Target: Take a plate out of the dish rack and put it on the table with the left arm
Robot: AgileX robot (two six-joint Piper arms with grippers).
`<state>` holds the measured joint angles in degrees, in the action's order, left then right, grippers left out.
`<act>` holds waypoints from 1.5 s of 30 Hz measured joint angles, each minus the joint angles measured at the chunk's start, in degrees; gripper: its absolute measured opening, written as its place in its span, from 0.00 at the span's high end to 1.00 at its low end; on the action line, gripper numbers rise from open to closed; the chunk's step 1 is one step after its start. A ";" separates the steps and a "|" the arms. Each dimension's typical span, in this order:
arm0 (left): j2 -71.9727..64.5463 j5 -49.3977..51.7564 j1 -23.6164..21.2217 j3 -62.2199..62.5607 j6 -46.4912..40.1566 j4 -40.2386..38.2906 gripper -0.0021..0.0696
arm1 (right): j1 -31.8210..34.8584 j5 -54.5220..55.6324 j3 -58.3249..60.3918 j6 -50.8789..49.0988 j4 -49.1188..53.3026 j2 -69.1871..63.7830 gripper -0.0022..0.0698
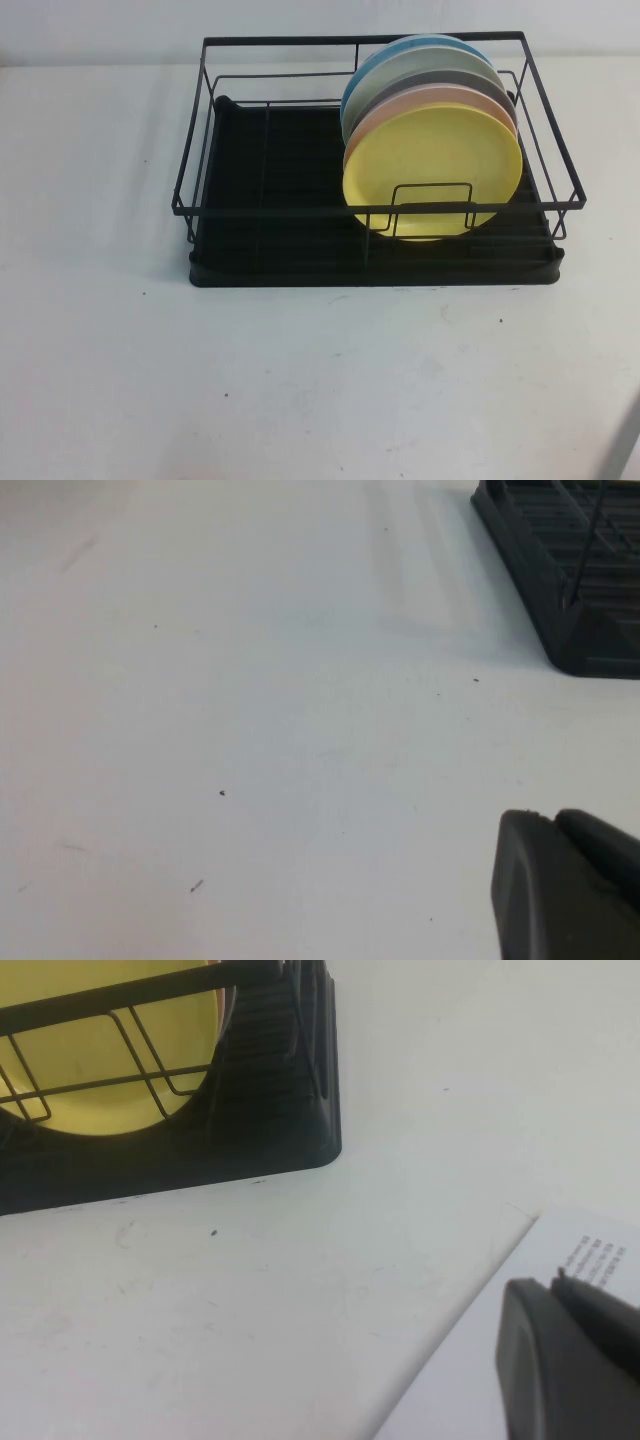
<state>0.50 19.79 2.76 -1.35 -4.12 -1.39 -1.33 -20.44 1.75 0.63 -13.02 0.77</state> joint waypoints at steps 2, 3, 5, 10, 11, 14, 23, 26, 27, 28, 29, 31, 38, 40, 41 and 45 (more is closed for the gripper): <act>0.00 0.00 0.00 0.00 0.00 0.00 0.97 | 0.00 0.00 0.00 0.00 0.00 0.00 1.00; 0.00 0.00 0.00 0.00 0.00 0.00 0.97 | 0.00 0.00 0.00 0.00 0.00 0.00 1.00; 0.00 0.00 0.00 0.00 0.00 0.00 0.97 | 0.00 0.00 0.00 0.00 0.00 0.00 1.00; 0.00 0.00 0.00 0.00 0.00 0.00 0.97 | 0.00 0.00 0.00 0.00 0.00 0.00 1.00; 0.00 0.00 0.00 0.00 0.00 0.00 0.97 | 0.00 0.00 0.00 0.00 0.00 0.00 1.00; 0.00 0.00 0.00 0.00 0.00 0.10 0.97 | 0.00 0.00 0.00 0.00 0.00 0.00 1.00; 0.00 0.00 0.00 0.00 1.16 -0.02 0.97 | 0.00 0.00 0.00 0.00 0.00 0.00 1.00; 0.00 -0.22 0.00 0.00 2.33 -0.02 0.98 | 0.00 0.00 0.00 0.00 0.00 0.00 1.00; 0.00 -0.52 0.00 0.00 2.67 -0.14 0.97 | 0.00 0.00 0.00 0.00 0.00 0.00 1.00; 0.00 -1.04 0.00 0.00 3.25 -0.59 0.98 | 0.00 0.00 0.00 0.00 0.00 0.00 1.00; 0.00 -1.75 0.00 0.00 4.12 -1.27 0.97 | 0.00 0.00 0.00 0.00 0.00 0.00 1.00; 0.00 -4.30 0.00 0.00 5.96 -3.58 0.97 | 0.00 0.00 0.00 0.00 0.00 0.00 1.00; 0.00 -19.79 0.00 0.00 23.35 -27.34 0.97 | 0.00 0.00 0.00 0.00 0.00 0.00 1.00; 0.00 -23.71 0.00 0.00 24.45 -29.82 0.98 | 0.00 0.00 0.00 0.00 0.00 0.00 1.00; 0.00 -25.39 0.00 0.00 24.45 -30.57 0.97 | 0.00 0.00 0.00 0.00 0.00 0.00 1.00; 0.00 -25.62 0.00 0.00 28.86 -30.68 0.98 | 0.00 0.00 0.00 0.00 0.00 0.00 1.00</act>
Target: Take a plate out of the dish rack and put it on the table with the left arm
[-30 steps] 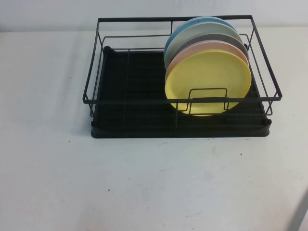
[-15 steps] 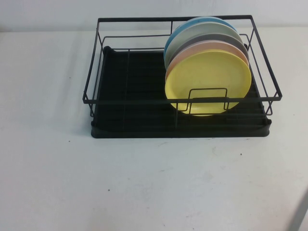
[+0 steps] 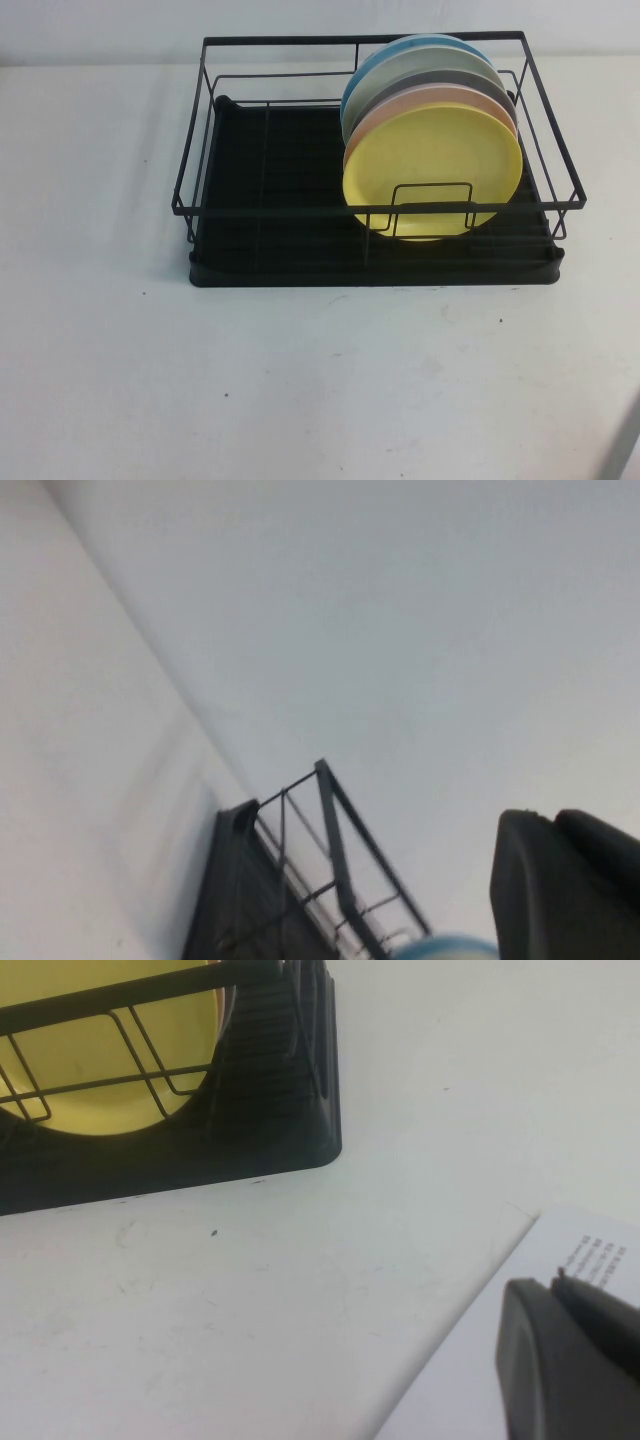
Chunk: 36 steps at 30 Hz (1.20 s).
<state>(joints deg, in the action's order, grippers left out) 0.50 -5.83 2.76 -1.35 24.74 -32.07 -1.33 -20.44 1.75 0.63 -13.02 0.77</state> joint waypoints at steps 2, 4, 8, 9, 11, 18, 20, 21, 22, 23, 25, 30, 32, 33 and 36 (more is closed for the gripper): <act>0.00 4.58 0.66 1.24 0.48 5.41 0.97 | 0.00 0.00 0.00 0.00 0.00 0.00 1.00; -0.89 12.09 2.23 5.33 -0.91 11.88 0.97 | 0.00 0.00 0.00 0.00 0.00 0.00 1.00; -9.22 26.85 6.92 18.44 -10.98 19.11 0.98 | 0.00 0.00 0.00 0.00 0.00 0.00 1.00; -12.47 30.19 8.38 22.20 -14.66 19.48 0.97 | 0.00 0.00 0.00 0.00 0.00 0.00 1.00; -19.77 35.47 11.39 29.49 -21.99 19.25 0.97 | 0.00 0.00 0.00 0.00 0.00 0.00 1.00; -46.41 49.33 19.84 50.01 -52.48 13.18 0.97 | 0.00 0.00 0.00 0.00 0.00 0.00 1.00; -53.55 53.44 21.43 55.89 -57.88 12.49 0.97 | 0.00 0.00 0.00 0.00 0.00 0.00 1.00; -57.47 55.49 22.04 58.84 -60.33 12.35 0.97 | 0.00 0.00 0.00 0.00 0.00 0.00 1.00; -61.25 57.14 22.49 61.17 -62.04 12.35 0.97 | 0.00 0.00 0.00 0.00 0.00 0.00 1.00; -64.76 59.24 22.99 64.08 -63.94 12.35 0.97 | 0.00 0.00 0.00 0.00 0.00 0.00 1.00; -70.40 63.17 23.62 69.43 -67.17 12.35 0.98 | 0.00 0.00 0.00 0.00 0.00 0.00 1.00; -80.99 67.67 24.03 82.63 -70.50 12.25 0.97 | 0.00 0.00 0.00 0.00 0.00 0.00 1.00; -84.13 67.45 24.03 86.32 -70.70 12.25 0.97 | 0.00 0.00 0.00 0.00 0.00 0.00 1.00; -85.60 67.30 24.03 88.07 -70.88 12.22 0.97 | 0.00 0.00 0.00 0.00 0.00 0.00 1.00; -89.61 66.54 24.03 91.78 -72.48 12.11 0.88 | 0.00 0.00 0.00 0.00 0.00 0.00 1.00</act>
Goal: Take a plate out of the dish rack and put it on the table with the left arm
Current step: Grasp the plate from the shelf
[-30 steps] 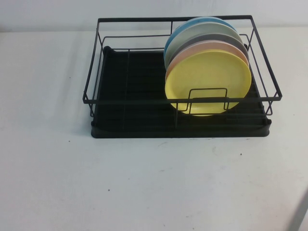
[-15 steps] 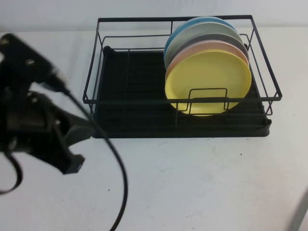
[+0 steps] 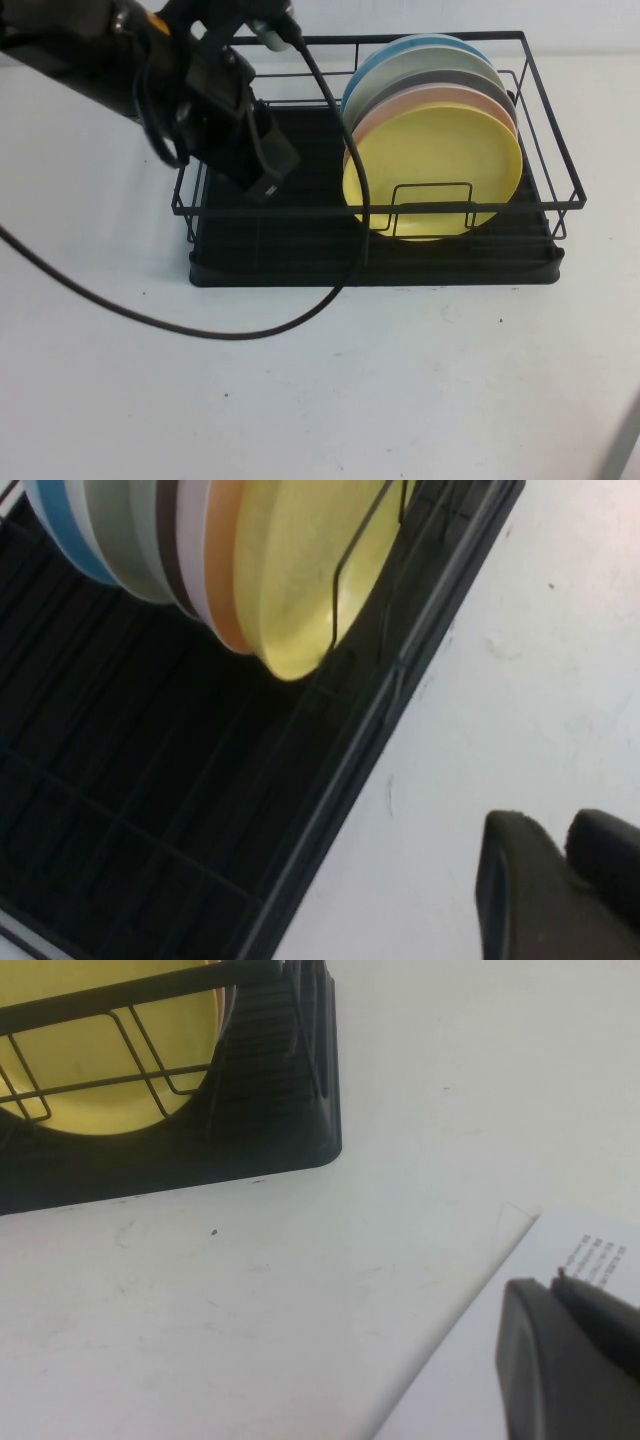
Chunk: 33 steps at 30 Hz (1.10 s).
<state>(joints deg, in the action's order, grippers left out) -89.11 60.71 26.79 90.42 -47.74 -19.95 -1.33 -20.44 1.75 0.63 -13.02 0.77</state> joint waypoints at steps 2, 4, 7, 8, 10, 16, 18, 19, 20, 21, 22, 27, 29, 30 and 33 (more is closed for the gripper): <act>-2.45 -1.18 0.00 1.37 -1.87 -0.74 0.75 | 0.00 0.00 0.00 0.00 0.00 0.00 1.00; -4.75 -3.25 0.00 1.93 -4.61 -2.82 0.59 | 0.00 0.00 0.00 0.00 0.00 0.00 1.00; -7.25 -7.64 0.00 1.97 -7.44 -7.80 0.40 | 0.00 0.00 0.00 0.00 0.00 0.00 1.00; -7.97 -9.26 0.00 1.97 -8.41 -9.81 0.37 | 0.00 0.00 0.00 0.00 0.00 0.00 1.00; -9.20 -11.97 0.10 2.07 -11.81 -13.72 0.34 | 0.00 0.00 0.00 0.00 0.00 0.00 1.00; -12.92 -18.36 1.74 2.12 -25.09 -21.96 0.32 | 0.00 0.00 0.00 0.00 0.00 0.00 1.00; -14.07 -20.10 2.23 2.12 -27.24 -23.47 0.32 | 0.00 0.00 0.00 0.00 0.00 0.00 1.00; -14.46 -20.86 2.26 2.22 -28.11 -24.10 0.32 | 0.00 0.00 0.00 0.00 0.00 0.00 1.00; -15.11 -21.78 2.36 2.21 -29.03 -24.98 0.32 | 0.00 0.00 0.00 0.00 0.00 0.00 1.00; -15.66 -22.71 2.36 2.21 -29.98 -25.87 0.31 | 0.00 0.00 0.00 0.00 0.00 0.00 1.00; -16.12 -23.60 2.36 2.21 -30.76 -26.69 0.31 | 0.00 0.00 0.00 0.00 0.00 0.00 1.00; -18.03 -25.48 2.36 2.21 -36.91 -32.15 0.31 | 0.00 0.00 0.00 0.00 0.00 0.00 1.00; -18.49 -26.38 2.74 2.21 -39.18 -33.80 0.31 | 0.00 0.00 0.00 0.00 0.00 0.00 1.00; -18.91 -26.66 2.86 2.21 -40.32 -34.66 0.31 | 0.00 0.00 0.00 0.00 0.00 0.00 1.00; -20.04 -27.36 2.97 2.25 -42.70 -36.85 0.31 | 0.00 0.00 0.00 0.00 0.00 0.00 1.00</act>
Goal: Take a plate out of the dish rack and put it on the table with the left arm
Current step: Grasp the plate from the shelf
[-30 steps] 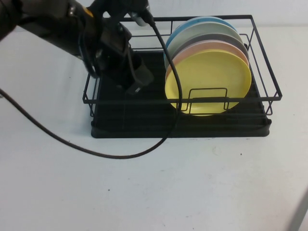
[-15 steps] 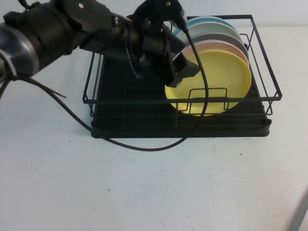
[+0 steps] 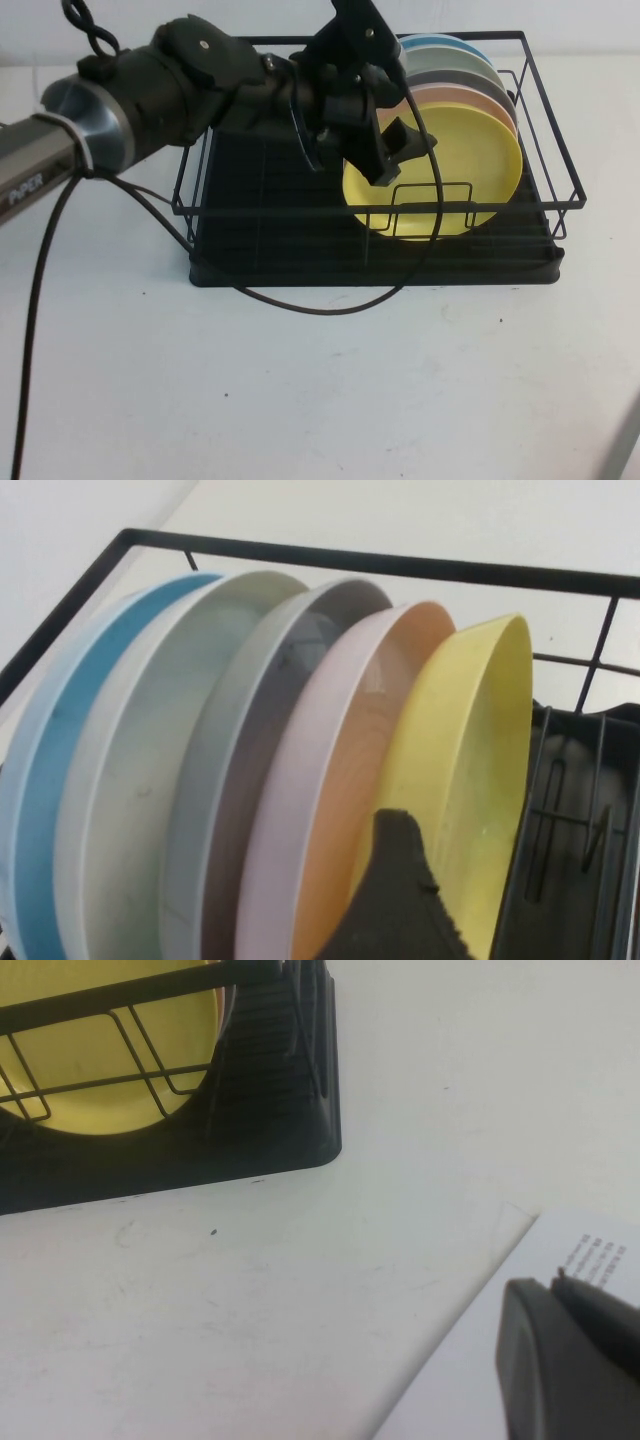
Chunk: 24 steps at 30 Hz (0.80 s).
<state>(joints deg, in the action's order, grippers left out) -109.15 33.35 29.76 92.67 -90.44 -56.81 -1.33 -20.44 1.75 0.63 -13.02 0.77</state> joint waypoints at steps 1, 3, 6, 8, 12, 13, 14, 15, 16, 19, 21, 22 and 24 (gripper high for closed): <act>-0.38 -0.46 0.00 0.00 -0.55 -0.40 0.31 | 0.00 0.00 0.00 0.00 0.00 0.00 1.00; -1.22 -1.54 0.00 0.00 -1.42 -0.93 0.31 | 0.00 0.00 0.00 0.00 0.00 0.00 1.00; -2.34 -4.05 0.00 0.00 -3.09 -2.13 0.31 | 0.00 0.00 0.00 0.00 0.00 0.00 1.00; -2.96 -5.66 0.00 0.00 -4.20 -3.19 0.31 | 0.00 0.00 0.00 0.00 0.00 0.00 1.00; -4.41 -6.51 0.34 0.00 -6.26 -5.89 0.31 | 0.00 0.00 0.00 0.00 0.00 0.00 1.00; -4.90 -6.62 0.34 0.00 -6.56 -6.50 0.31 | 0.00 0.00 0.00 0.00 0.00 0.00 1.00; -5.44 -6.76 0.34 0.00 -6.83 -6.91 0.31 | 0.00 0.00 0.00 0.00 0.00 0.00 1.00; -5.90 -6.94 0.34 0.00 -6.98 -7.19 0.31 | 0.00 0.00 0.00 0.00 0.00 0.00 1.00; -6.40 -7.17 0.34 0.00 -7.10 -7.72 0.31 | 0.00 0.00 0.00 0.00 0.00 0.00 1.00; -7.06 -7.82 0.34 0.00 -7.58 -8.81 0.35 | 0.00 0.00 0.00 0.00 0.00 0.00 1.00; -7.19 -8.96 0.34 0.00 -7.55 -9.42 0.44 | 0.00 0.00 0.00 0.00 0.00 0.00 1.00; -7.19 -9.46 0.34 0.00 -7.55 -9.55 0.51 | 0.00 0.00 0.00 0.00 0.00 0.00 1.00; -7.04 -10.48 0.34 0.00 -7.55 -9.67 0.69 | 0.00 0.00 0.00 0.00 0.00 0.00 1.00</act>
<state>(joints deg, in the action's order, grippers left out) -116.19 22.87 30.10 92.67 -97.99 -66.47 -1.33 -20.44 1.75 0.63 -13.02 0.77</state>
